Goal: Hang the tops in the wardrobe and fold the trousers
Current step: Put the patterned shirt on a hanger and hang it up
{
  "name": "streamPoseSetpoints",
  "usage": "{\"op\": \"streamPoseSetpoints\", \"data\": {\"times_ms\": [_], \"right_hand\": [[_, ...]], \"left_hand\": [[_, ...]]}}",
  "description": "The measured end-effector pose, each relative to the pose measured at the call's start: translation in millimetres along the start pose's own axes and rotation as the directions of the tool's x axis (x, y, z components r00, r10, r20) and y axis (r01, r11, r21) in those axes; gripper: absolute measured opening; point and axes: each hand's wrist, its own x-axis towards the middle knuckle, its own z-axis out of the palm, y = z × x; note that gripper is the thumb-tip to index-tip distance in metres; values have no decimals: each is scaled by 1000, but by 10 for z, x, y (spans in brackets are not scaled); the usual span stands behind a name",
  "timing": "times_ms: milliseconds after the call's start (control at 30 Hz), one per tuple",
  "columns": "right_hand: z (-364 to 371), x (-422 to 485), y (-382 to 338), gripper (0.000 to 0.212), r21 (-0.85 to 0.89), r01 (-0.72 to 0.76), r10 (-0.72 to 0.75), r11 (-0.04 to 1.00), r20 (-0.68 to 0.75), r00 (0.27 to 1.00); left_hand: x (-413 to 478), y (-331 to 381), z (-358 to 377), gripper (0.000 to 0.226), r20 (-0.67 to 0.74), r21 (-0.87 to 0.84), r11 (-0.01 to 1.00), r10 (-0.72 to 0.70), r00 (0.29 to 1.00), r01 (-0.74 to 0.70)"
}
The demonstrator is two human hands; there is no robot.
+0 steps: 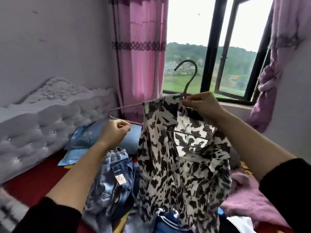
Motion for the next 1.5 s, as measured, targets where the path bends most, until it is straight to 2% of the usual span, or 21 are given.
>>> {"op": "streamPoseSetpoints", "data": {"times_ms": [67, 167, 233, 300, 433, 567, 633, 700, 800, 867, 900, 967, 1000, 1067, 1133, 1233, 1333, 1400, 1500], "right_hand": [[118, -81, -101, 5, 2, 26, -26, 1000, 98, 995], [280, -119, -332, 15, -5, 73, -71, 997, 206, 976], [409, -166, -565, 17, -12, 132, -122, 991, 297, 947], [561, -185, -817, 18, -9, 217, -198, 976, 375, 906], [875, -219, -1286, 18, 2, 374, -331, 928, 466, 821], [1221, -212, -1624, 10, -39, 451, -380, 892, 477, 793], [1494, -249, -1779, 8, -34, 462, -402, 886, 438, 804], [1829, -367, -1982, 9, 0, 484, -439, 875, 420, 794], [2339, -621, -2370, 11, 97, 496, -475, 863, 491, 730], [2645, -778, -2662, 13, 137, 514, -499, 847, 539, 679], [2794, -849, -2801, 14, 146, 525, -509, 839, 553, 660], [3094, -994, -3070, 14, 171, 536, -528, 827, 561, 637], [3249, -1069, -3201, 13, 186, 536, -536, 824, 562, 630], [3555, -1240, -3469, 11, 230, 538, -562, 811, 565, 604], [3873, -1413, -3750, 10, 262, 542, -580, 798, 575, 577], [4338, -1673, -4159, 19, 257, 566, -592, 783, 586, 553], [4736, -1924, -4539, 21, 288, 574, -615, 767, 585, 529], [4951, -2058, -4783, 22, 298, 569, -618, 767, 581, 529], [5256, -2198, -5098, 17, 309, 557, -620, 771, 564, 546]], "left_hand": [[-264, 80, 30, 18, 9, 52, 998, 27, 1000, -27], [-574, 180, 86, 31, 38, 271, 961, 55, 998, -64], [-710, 191, 73, 49, -14, 378, 925, 42, 999, -34], [-771, 203, -25, 58, -117, 427, 903, 15, 993, 36], [-863, 150, -432, 38, -265, 476, 874, 34, 964, 101], [-1173, -241, -1165, 33, -238, 632, 746, -70, 969, 209], [-1378, -477, -1505, 33, -239, 616, 738, -160, 958, 277], [-1585, -639, -1765, 28, -228, 497, 812, -215, 949, 304], [-1849, -796, -2213, 29, -190, 372, 878, -246, 950, 302], [-2030, -943, -2669, 32, -98, 416, 844, -329, 939, 339], [-2126, -1052, -2933, 31, -91, 447, 812, -375, 922, 375], [-2340, -1247, -3467, 22, -245, 486, 738, -400, 883, 469], [-2461, -1339, -3721, 19, -380, 493, 701, -360, 852, 516], [-2677, -1471, -4143, 21, -625, 449, 670, -237, 744, 591], [-2836, -1563, -4493, 28, -748, 363, 723, -149, 647, 587], [-2961, -1677, -4957, 42, -770, 195, 831, -198, 606, 520], [-3049, -1812, -5385, 28, -773, -36, 899, -301, 558, 436], [-3153, -1952, -5680, 20, -811, -115, 910, -317, 491, 398], [-3369, -2184, -6184, 17, -884, -159, 899, -313, 347, 407]]}}
